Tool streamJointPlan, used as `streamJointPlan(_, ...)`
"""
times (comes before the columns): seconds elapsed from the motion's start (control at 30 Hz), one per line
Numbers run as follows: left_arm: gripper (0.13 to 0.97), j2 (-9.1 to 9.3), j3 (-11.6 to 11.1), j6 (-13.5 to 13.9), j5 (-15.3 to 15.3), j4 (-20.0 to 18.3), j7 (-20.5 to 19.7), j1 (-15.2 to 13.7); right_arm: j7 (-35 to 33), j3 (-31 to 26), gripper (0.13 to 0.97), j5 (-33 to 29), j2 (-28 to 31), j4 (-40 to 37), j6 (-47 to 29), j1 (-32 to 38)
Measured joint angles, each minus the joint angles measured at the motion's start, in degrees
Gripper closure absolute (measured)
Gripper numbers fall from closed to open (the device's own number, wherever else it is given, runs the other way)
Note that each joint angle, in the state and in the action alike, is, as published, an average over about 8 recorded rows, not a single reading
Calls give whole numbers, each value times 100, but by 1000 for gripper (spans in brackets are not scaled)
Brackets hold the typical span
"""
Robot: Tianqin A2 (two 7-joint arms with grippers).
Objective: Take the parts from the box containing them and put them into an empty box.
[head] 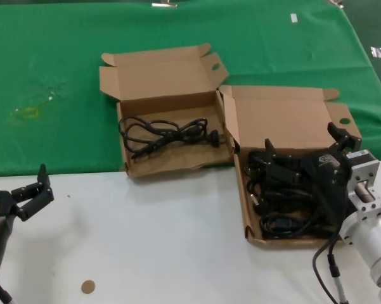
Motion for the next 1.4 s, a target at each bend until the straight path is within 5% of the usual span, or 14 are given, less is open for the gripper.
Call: streamJointPlan(1.4,132,0,0,0,0,0,-2,0,0,0,129,0,0,0,0,0)
